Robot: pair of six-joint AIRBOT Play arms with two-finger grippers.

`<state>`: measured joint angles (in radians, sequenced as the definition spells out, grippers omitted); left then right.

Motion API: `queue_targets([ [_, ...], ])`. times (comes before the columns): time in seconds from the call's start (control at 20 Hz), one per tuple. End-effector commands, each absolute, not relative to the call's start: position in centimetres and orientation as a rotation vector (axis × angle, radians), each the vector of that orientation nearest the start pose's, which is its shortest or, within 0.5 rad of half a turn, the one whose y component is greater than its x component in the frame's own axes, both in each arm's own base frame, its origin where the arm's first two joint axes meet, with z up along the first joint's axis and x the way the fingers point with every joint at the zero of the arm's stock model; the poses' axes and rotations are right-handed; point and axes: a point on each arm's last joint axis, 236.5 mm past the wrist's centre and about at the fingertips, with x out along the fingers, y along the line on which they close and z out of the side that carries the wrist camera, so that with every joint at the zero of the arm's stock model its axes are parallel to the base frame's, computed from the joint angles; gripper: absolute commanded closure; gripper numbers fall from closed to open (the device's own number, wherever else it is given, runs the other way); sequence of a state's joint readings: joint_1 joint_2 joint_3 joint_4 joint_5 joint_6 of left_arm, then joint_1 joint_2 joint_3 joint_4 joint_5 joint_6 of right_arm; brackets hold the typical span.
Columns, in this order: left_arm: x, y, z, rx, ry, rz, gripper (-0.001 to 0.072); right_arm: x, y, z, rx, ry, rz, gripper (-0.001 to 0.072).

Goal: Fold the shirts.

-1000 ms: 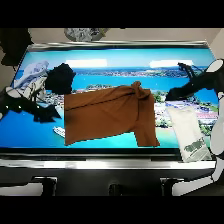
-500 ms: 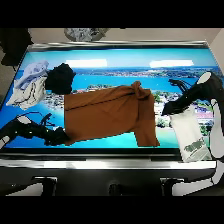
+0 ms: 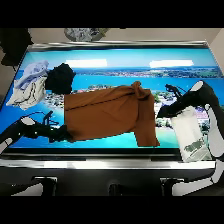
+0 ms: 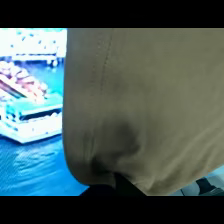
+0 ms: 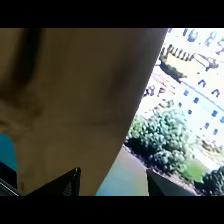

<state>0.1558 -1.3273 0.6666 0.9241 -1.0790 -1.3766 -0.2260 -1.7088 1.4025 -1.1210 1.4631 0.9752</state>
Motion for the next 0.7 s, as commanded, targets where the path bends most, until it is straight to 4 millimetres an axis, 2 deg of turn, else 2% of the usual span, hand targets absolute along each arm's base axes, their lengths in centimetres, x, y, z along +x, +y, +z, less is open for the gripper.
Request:
queue_targets([
  [0.0, 27.5, -8.2, -10.6, -0.675, 1.545, -0.193, 0.0681, 40.6, 2.7, -8.0, 0.237, 1.453, 0.576, 0.0213],
  [0.3, 28.7, -8.0, -9.5, -0.649, 1.497, -0.212, 0.068, 41.7, 3.0, -10.3, 0.299, 1.448, 0.551, 0.0226],
  [0.35, 28.9, -8.0, -9.4, -0.648, 1.493, -0.212, 0.068, 41.7, 3.2, -10.4, 0.31, 1.449, 0.554, 0.0319],
  [0.4, 29.1, -7.9, -9.3, -0.643, 1.486, -0.215, 0.0681, 41.7, 3.3, -10.4, 0.318, 1.447, 0.556, 0.0454],
  [0.45, 29.6, -7.8, -9.0, -0.622, 1.467, -0.228, 0.0681, 41.8, 3.5, -10.2, 0.329, 1.444, 0.563, 0.0623],
  [0.5, 30.4, -7.6, -8.4, -0.606, 1.444, -0.238, 0.0681, 41.7, 4.1, -9.7, 0.351, 1.435, 0.587, 0.0681],
  [0.6, 32.7, -6.9, -5.9, -0.59, 1.385, -0.257, 0.0683, 42.1, 4.9, -7.7, 0.298, 1.363, 0.679, 0.0682],
  [0.65, 34.2, -6.4, -4.0, -0.576, 1.34, -0.268, 0.0683, 42.5, 4.6, -6.2, 0.245, 1.326, 0.689, 0.0682],
])
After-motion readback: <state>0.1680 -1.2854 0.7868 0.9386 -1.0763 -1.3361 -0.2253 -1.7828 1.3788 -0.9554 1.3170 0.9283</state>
